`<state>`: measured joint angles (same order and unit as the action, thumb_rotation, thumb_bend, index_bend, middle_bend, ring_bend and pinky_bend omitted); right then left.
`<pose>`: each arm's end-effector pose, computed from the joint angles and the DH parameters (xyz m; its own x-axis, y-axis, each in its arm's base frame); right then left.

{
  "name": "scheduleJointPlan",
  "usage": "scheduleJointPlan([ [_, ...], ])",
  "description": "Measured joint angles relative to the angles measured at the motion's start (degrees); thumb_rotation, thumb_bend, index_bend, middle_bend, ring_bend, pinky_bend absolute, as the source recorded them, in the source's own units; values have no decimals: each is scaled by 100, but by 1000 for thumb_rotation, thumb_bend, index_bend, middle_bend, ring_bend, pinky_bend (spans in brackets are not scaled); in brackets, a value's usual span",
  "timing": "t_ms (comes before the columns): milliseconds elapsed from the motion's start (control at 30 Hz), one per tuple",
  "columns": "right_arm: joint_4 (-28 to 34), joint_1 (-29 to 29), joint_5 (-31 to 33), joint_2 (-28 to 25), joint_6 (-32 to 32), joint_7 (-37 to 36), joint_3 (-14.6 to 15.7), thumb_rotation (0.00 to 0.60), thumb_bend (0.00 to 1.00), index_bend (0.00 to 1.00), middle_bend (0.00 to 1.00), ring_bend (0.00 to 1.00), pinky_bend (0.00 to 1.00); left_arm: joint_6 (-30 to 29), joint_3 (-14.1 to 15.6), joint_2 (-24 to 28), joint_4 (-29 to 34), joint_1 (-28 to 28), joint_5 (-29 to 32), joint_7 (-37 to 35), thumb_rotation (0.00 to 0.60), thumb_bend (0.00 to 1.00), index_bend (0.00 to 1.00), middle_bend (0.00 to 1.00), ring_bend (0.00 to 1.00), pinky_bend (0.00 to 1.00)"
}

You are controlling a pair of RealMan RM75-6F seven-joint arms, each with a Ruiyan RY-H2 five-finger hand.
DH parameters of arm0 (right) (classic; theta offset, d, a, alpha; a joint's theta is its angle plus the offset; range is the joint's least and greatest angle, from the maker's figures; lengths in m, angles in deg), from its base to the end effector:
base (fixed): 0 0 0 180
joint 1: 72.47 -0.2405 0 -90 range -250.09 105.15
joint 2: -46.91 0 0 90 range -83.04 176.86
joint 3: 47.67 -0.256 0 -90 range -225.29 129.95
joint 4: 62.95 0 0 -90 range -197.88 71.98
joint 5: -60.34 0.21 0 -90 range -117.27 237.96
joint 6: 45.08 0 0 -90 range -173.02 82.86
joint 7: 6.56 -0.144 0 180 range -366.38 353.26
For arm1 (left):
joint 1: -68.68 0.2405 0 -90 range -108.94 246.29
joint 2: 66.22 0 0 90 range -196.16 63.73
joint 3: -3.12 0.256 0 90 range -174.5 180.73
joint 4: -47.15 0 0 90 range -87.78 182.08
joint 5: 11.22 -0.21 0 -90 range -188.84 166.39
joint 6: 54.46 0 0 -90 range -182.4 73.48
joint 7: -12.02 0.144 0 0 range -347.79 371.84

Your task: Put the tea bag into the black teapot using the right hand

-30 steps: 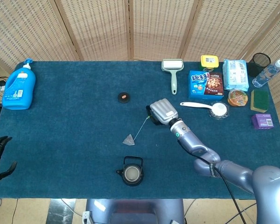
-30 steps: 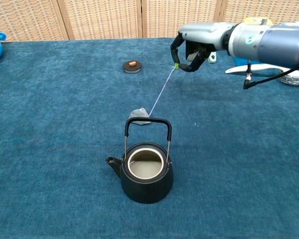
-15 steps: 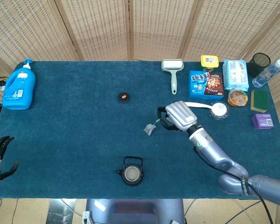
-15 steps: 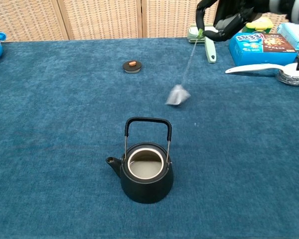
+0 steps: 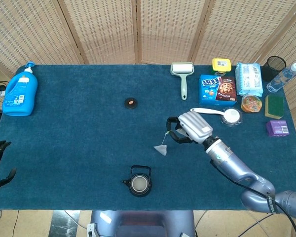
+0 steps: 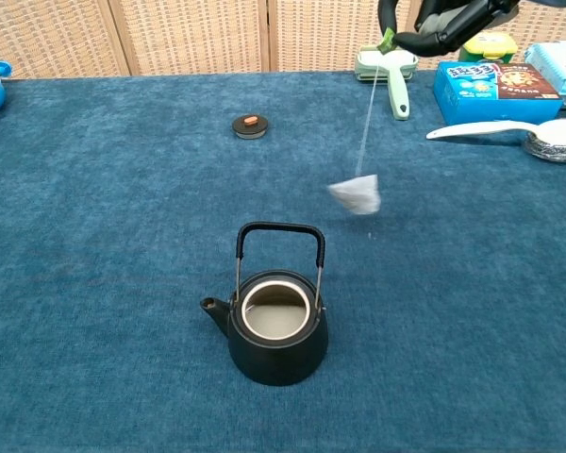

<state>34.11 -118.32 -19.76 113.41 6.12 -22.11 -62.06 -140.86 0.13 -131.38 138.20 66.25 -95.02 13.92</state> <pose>-0.0950 -0.3587 0.0939 0.1905 -0.3169 0.9291 -0.8490 -0.5284 -0.0062 -0.3248 0.1680 0.1609 0.4274 -0.0043 0.9041 0.9021 0.0683 -0.4261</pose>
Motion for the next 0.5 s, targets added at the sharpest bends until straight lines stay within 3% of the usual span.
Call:
scheduleJointPlan([
  [500,355,172,-1961,-493,949,-1909,500,600,550,575,1000,1000,1000,-168,-48,184,266,68,47,126,600,365,128,127,54,107],
])
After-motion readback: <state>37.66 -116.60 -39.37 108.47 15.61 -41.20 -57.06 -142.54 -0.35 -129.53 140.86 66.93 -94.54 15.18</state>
